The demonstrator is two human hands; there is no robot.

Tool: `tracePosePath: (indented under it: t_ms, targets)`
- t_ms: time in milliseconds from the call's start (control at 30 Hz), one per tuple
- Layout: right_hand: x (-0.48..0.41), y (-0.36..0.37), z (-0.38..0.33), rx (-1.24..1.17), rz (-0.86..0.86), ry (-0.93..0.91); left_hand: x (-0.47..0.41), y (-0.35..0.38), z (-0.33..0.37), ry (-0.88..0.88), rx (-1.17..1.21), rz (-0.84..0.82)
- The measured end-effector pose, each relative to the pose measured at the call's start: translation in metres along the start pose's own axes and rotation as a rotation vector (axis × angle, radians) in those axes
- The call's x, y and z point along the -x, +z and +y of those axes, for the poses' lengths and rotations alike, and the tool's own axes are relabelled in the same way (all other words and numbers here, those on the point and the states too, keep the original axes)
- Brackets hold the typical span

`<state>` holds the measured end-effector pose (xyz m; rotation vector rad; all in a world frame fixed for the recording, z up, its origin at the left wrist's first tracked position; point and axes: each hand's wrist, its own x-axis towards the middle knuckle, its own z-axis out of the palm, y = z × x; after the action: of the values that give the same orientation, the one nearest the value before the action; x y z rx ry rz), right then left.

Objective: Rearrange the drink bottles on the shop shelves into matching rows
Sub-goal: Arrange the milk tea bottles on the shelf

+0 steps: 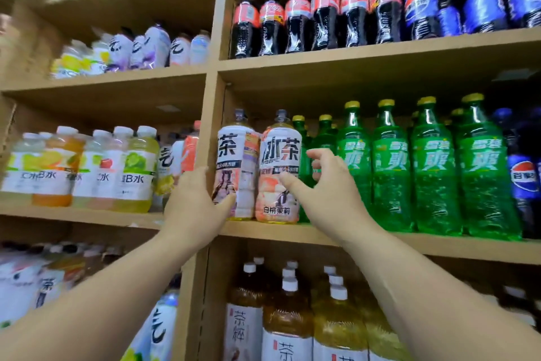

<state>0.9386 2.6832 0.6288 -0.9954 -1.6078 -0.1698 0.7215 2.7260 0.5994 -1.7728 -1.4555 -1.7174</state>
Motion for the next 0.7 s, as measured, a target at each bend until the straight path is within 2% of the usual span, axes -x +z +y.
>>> tracePosePath:
  t_ms: [200,433,500,633,700]
  targets:
    - [-0.027,0.057,0.013,-0.032,0.053,0.28,-0.013,0.009,-0.003,0.124,-0.055,-0.02]
    - [-0.032,0.068,0.016,0.019,0.027,0.308,-0.01,0.028,-0.009,0.265,-0.282,-0.04]
    - [-0.033,0.063,0.02,-0.067,-0.02,0.322,-0.01,0.032,-0.011,0.269,-0.23,-0.029]
    - [-0.029,0.041,0.023,-0.439,-0.206,0.398,-0.013,0.036,-0.013,0.222,-0.003,-0.048]
    - [-0.027,0.037,0.027,-0.516,-0.245,0.393,-0.016,0.036,-0.011,0.177,0.113,-0.046]
